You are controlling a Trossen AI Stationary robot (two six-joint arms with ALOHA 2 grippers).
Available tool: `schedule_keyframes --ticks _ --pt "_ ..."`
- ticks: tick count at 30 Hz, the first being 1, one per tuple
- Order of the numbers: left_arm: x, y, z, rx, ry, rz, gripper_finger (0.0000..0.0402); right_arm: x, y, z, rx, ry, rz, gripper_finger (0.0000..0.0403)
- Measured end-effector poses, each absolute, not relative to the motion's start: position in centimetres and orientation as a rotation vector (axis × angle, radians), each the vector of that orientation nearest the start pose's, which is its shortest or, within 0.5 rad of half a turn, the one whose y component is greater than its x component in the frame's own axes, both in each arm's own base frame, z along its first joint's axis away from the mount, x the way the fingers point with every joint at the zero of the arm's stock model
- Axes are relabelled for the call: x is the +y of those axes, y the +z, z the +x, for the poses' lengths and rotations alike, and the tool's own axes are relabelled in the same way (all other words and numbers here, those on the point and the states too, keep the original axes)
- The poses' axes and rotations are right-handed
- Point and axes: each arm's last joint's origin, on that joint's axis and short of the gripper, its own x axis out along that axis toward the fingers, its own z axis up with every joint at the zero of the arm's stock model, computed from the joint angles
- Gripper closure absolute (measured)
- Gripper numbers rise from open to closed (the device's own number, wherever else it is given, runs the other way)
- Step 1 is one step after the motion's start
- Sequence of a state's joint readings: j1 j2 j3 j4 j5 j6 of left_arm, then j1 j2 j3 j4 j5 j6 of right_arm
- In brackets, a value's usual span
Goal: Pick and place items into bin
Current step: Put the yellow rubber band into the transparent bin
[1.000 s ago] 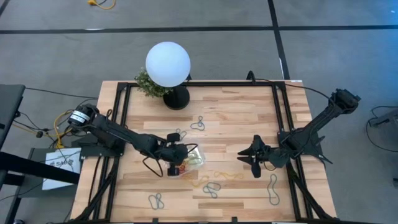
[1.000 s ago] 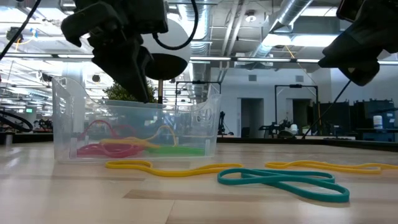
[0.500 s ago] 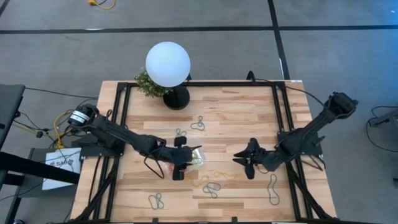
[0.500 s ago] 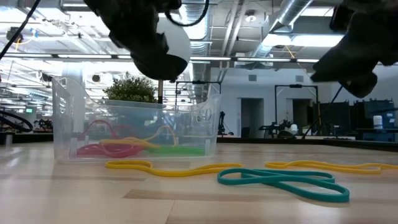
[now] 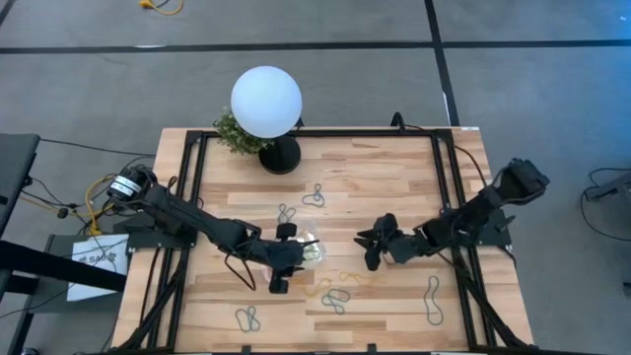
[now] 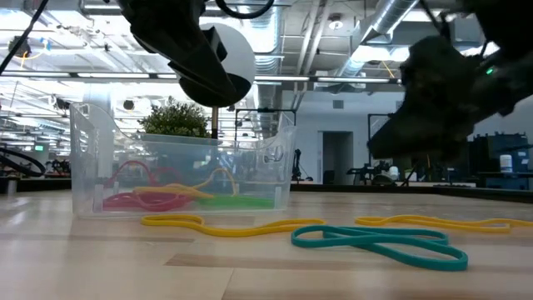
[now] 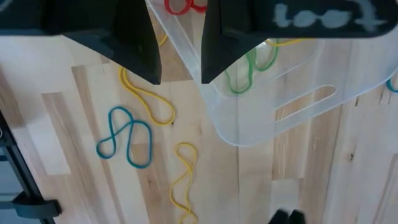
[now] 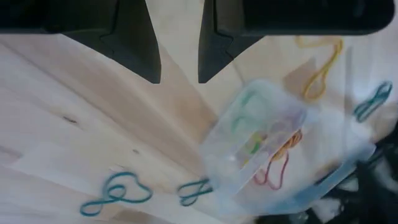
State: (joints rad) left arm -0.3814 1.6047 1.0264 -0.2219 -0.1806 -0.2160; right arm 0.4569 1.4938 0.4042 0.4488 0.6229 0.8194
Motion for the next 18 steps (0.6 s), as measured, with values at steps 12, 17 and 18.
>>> schedule_keyframes --ticks 12,17,18 --pt "-11.9 21.2 30.9 0.811 -0.083 0.043 0.0297 12.1 16.1 23.6 0.285 0.155 0.414 0.0302" --pt "-12.0 21.2 30.8 0.821 -0.084 0.045 0.0297 14.6 16.3 23.5 0.469 0.137 0.309 0.0302" --pt "-12.0 21.2 30.8 0.822 -0.083 0.044 0.0297 14.8 16.2 23.5 0.518 0.093 0.284 0.0302"
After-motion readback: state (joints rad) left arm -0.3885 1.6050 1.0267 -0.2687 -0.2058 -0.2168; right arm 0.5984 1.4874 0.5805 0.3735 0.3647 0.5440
